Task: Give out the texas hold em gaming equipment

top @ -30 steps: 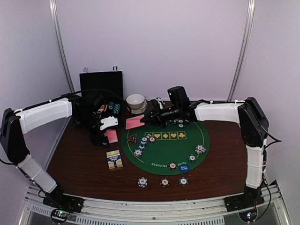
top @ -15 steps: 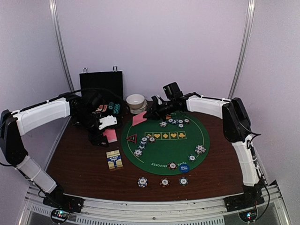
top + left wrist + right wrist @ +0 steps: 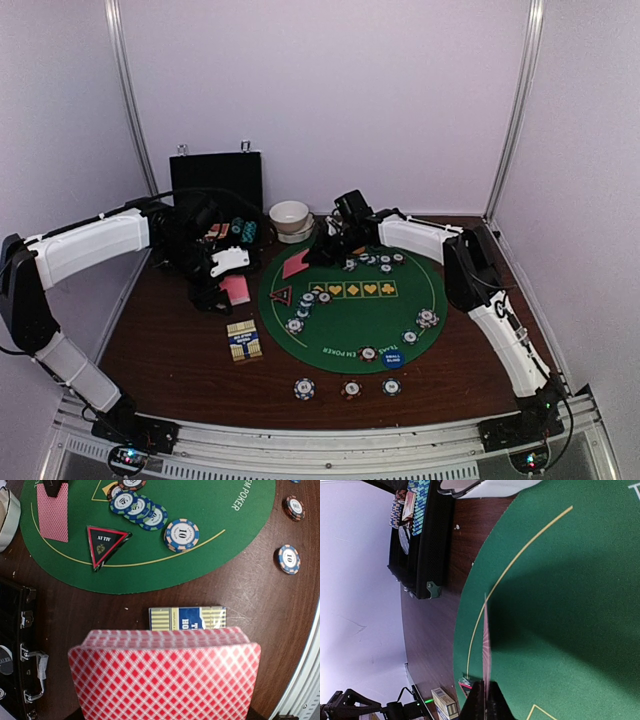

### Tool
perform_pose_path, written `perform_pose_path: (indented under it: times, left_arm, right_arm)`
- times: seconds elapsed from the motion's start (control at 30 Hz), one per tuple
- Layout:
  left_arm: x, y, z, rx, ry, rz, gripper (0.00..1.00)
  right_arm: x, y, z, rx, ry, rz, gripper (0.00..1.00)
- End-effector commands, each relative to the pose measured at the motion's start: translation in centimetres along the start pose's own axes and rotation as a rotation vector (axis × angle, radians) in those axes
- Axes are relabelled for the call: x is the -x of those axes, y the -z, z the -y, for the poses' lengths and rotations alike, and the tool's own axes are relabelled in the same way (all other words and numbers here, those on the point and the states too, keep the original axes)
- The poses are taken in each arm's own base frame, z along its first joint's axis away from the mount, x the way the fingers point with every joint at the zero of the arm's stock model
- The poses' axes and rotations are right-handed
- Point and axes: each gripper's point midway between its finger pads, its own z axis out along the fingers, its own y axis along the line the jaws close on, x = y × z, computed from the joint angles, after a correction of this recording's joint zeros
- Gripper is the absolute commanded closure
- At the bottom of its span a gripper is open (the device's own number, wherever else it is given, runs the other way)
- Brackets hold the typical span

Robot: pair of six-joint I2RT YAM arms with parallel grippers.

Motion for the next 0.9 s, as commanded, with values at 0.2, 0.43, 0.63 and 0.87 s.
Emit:
perform_pose_path:
  times: [0.2, 0.43, 0.63, 0.87]
  left_arm:
    - [0.6, 0.6, 0.2, -0.010, 0.010, 0.038, 1.00]
    - [0.9, 0.5, 0.1, -0.023, 0.019, 0.038, 1.00]
    - [1.2, 0.7, -0.1, -0.018, 0.024, 0.042, 1.00]
    - [1.7, 0.8, -0.3, -0.020, 0.043, 0.053, 1.00]
  right_arm:
    - [0.9, -0.4, 0.7, -0.038, 0.028, 0.032, 0.60]
    - [0.7, 2.8, 0.2, -0.158, 0.110, 0.055, 0.32]
    - [0.0, 6.2, -2.0, -0.181, 0.162, 0.096, 0.23]
    - [-5.2, 7.5, -8.3, 0.014, 0.184, 0.065, 0.18]
